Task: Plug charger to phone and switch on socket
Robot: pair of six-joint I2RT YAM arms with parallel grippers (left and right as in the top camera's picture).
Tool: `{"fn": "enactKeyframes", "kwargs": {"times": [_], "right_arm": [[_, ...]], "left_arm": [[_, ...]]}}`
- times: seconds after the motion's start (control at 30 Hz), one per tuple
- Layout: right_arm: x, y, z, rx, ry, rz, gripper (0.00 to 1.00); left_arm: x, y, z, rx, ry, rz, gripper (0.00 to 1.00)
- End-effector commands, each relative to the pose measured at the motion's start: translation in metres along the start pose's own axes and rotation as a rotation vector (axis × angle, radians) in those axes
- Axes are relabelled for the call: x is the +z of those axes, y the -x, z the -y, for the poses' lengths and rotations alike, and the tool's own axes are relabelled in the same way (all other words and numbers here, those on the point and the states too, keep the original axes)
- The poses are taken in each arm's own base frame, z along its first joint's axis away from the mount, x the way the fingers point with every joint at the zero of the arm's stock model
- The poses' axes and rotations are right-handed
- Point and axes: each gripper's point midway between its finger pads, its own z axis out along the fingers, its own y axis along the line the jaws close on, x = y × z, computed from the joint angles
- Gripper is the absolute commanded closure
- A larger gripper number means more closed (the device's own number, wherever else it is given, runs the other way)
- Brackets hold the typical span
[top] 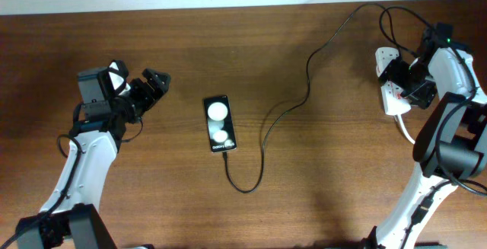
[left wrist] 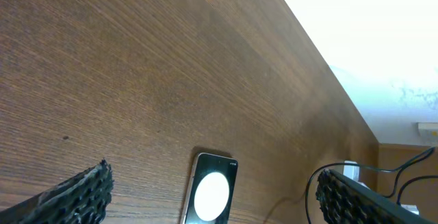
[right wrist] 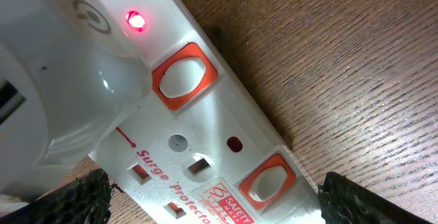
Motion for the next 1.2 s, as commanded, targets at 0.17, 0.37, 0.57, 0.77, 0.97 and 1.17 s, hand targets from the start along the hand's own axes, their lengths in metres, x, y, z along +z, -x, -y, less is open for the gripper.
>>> {"fn": "enactKeyframes", "kwargs": {"times": [0.17,0.37,0.57,0.77,0.97,1.17], "right_arm": [[0.023,-0.008,-0.007,0.017,-0.006,-0.03,0.01],[0.023,-0.008,-0.007,0.017,-0.006,-0.03,0.01],[0.023,-0.008,-0.007,0.017,-0.006,-0.03,0.01],[0.023,-0.008,-0.007,0.017,-0.006,-0.03,0.01],[0.023,-0.008,-0.007,0.017,-0.006,-0.03,0.01],[0.023,-0.008,-0.007,0.017,-0.006,-0.03,0.01]], "left_arm": [[-0.006,0.002,0.001,0.007,0.002,0.018,0.01],[-0.028,0.012,0.021,0.044,-0.04,0.075,0.01],[-0.069,0.023,0.057,0.111,-0.116,0.178,0.01],[-0.063,0.001,0.036,0.078,-0.078,0.13,0.01],[-0.082,-0.04,0.023,0.188,-0.204,0.284,0.01],[-0.109,-0.063,0.024,0.284,-0.316,0.433,0.01]]}}
